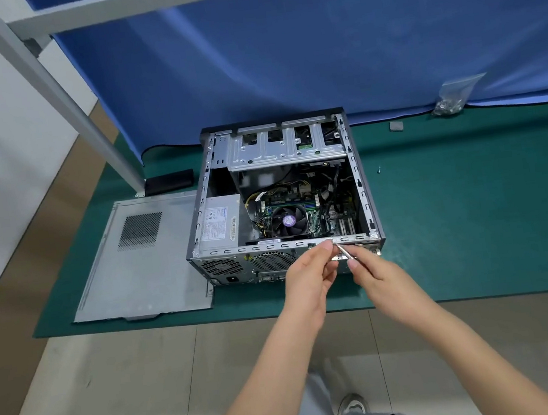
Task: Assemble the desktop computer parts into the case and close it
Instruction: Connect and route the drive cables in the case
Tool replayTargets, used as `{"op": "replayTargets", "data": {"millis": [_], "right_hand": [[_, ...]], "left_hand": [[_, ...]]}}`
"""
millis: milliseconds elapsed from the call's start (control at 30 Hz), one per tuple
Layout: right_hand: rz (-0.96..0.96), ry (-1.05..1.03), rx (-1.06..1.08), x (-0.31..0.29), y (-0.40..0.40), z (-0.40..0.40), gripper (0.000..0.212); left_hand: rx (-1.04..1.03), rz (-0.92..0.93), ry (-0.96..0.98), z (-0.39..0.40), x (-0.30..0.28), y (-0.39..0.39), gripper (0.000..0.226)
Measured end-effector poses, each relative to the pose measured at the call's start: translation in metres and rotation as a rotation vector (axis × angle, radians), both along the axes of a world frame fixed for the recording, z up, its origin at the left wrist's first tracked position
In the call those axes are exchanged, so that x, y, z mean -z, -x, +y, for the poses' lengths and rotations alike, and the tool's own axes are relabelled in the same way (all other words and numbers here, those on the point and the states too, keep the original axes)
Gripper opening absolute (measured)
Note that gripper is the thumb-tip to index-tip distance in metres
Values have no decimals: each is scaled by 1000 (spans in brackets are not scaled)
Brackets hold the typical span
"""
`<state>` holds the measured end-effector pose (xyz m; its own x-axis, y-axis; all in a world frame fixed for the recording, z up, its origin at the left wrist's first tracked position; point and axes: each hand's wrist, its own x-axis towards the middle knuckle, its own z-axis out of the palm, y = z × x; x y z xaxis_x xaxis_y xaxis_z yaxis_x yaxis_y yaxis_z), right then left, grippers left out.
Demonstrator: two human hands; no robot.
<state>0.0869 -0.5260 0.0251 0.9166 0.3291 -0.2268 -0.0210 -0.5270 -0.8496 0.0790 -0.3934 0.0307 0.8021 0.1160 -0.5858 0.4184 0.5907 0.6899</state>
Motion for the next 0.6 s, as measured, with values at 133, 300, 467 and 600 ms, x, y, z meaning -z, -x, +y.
{"op": "replayTargets", "data": {"millis": [133,300,467,600], "right_hand": [[0,9,26,0,3,2,32],[-15,74,27,-1,5,2,33],[-22,110,27,0,7,0,32],[-14,115,41,2,7,-2,31]], "left_hand": [[-6,-4,-34,2,3,4,9],[3,-18,-126,4,6,8,11],[-35,-10,-146,-1,8,8,10],[-61,6,-112,-5,8,7,7]]}}
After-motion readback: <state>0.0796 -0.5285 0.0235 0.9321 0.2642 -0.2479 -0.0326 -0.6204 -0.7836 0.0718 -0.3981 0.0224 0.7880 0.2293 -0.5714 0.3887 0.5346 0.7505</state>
